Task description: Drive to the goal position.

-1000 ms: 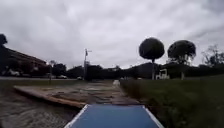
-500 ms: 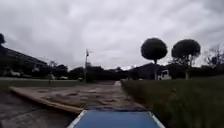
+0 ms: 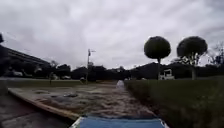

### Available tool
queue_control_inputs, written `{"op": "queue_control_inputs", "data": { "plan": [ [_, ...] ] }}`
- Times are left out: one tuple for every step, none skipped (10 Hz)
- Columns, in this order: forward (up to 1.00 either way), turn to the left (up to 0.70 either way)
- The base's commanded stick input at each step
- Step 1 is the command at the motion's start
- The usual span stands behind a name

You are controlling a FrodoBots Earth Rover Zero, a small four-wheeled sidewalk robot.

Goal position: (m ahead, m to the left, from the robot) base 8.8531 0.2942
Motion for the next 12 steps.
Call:
{"op": "queue_control_inputs", "data": {
  "plan": [
    [0.5,0.0],
    [0.5,0.0],
    [0.5,0.0],
    [0.5,0.0],
    [0.5,0.0],
    [0.5,0.0],
    [0.5,0.0],
    [0.5,0.0],
    [0.5,0.0],
    [0.5,0.0],
    [0.5,0.0],
    [0.5,0.0]
  ]
}}
